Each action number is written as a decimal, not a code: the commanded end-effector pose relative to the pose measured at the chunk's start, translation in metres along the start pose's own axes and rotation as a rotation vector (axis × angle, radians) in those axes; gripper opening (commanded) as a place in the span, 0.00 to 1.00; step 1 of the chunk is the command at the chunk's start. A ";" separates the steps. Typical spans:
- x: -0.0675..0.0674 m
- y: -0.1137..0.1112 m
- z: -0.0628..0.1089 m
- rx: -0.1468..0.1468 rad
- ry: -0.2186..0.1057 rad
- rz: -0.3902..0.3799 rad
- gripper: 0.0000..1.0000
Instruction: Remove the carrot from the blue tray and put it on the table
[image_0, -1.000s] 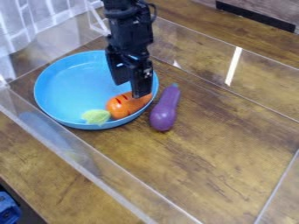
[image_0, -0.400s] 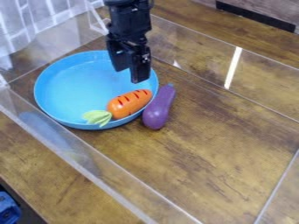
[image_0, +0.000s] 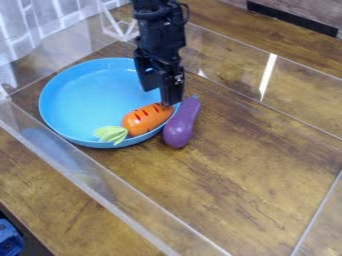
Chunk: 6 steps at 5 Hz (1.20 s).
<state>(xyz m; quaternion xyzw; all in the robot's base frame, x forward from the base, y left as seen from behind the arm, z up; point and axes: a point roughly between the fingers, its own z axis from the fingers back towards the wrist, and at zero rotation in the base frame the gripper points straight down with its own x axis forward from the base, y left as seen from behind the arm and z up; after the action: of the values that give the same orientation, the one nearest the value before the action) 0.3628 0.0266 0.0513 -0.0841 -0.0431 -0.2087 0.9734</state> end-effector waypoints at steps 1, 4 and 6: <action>0.008 -0.004 0.009 0.018 -0.023 -0.019 1.00; 0.005 -0.023 -0.009 0.038 -0.019 0.073 0.00; -0.004 -0.034 0.012 0.057 -0.009 0.077 0.00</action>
<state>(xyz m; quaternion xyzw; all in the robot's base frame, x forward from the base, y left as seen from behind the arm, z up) 0.3359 0.0032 0.0413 -0.0689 -0.0123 -0.1662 0.9836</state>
